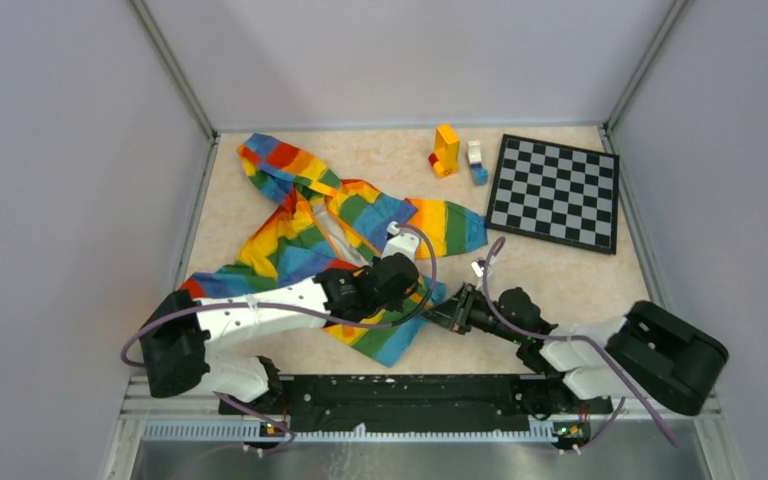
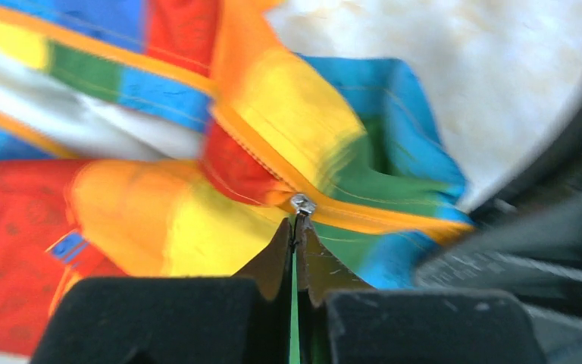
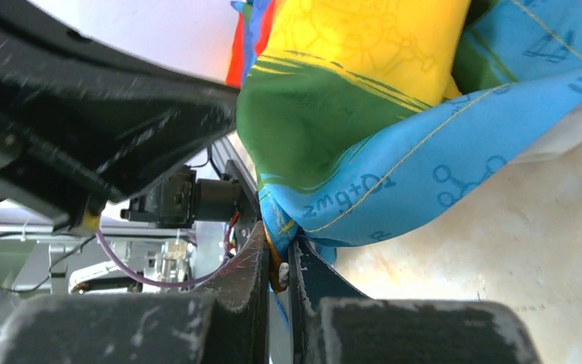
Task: Zip up the jacket
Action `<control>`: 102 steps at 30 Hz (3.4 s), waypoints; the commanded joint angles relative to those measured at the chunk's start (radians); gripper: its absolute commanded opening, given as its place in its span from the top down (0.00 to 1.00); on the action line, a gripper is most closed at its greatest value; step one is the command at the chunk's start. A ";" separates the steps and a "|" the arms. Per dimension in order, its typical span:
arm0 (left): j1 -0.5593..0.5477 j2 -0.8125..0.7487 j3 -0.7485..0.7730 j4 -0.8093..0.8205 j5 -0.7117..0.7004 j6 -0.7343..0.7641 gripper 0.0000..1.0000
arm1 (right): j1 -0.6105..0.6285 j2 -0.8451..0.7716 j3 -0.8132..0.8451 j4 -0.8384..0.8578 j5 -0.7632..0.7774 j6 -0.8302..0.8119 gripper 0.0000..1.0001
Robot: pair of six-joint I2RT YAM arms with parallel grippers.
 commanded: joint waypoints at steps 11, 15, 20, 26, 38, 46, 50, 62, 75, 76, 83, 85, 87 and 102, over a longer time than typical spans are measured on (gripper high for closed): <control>0.264 0.050 0.155 -0.077 -0.399 0.057 1.00 | 0.005 -0.414 0.004 -0.653 0.046 -0.045 1.00; 0.349 0.050 0.184 0.037 -0.431 0.214 1.00 | 0.011 -0.498 -0.014 -0.781 0.021 -0.090 1.00; 0.418 0.051 0.120 0.330 -0.465 0.511 1.00 | 0.012 -0.630 -0.020 -0.914 0.014 -0.112 1.00; 0.618 0.206 0.246 0.389 -0.380 0.582 1.00 | 0.012 -0.664 -0.023 -0.961 0.010 -0.120 1.00; 0.806 0.513 0.502 0.438 -0.311 0.738 1.00 | 0.010 -0.510 0.001 -0.843 0.036 -0.149 1.00; 0.806 0.439 0.540 -0.010 0.116 0.453 0.82 | 0.011 -0.436 0.060 -0.840 0.062 -0.216 1.00; 0.806 0.408 0.498 -0.176 0.339 0.320 0.41 | 0.010 -0.451 0.092 -0.939 0.059 -0.255 1.00; 0.813 0.519 0.302 -0.053 0.402 0.168 0.50 | 0.015 -0.642 0.144 -1.333 0.051 -0.253 1.00; 0.795 0.256 0.266 -0.120 0.417 0.177 0.30 | -0.006 -0.460 0.583 -1.463 0.305 -0.524 0.54; 0.795 0.265 0.296 -0.139 0.400 0.188 0.32 | -0.010 -0.423 0.604 -1.461 0.314 -0.539 0.54; 0.795 0.418 0.442 -0.184 0.376 0.256 0.44 | -0.021 -0.291 0.596 -1.381 0.222 -0.545 0.53; 0.795 0.487 0.497 -0.220 0.362 0.267 0.48 | -0.027 -0.319 0.553 -1.331 0.197 -0.524 0.53; 0.795 0.534 0.528 -0.227 0.361 0.279 0.53 | -0.032 -0.338 0.525 -1.318 0.178 -0.515 0.53; 0.795 0.471 0.435 -0.168 0.266 0.278 0.45 | -0.044 -0.284 0.412 -1.250 0.128 -0.489 0.53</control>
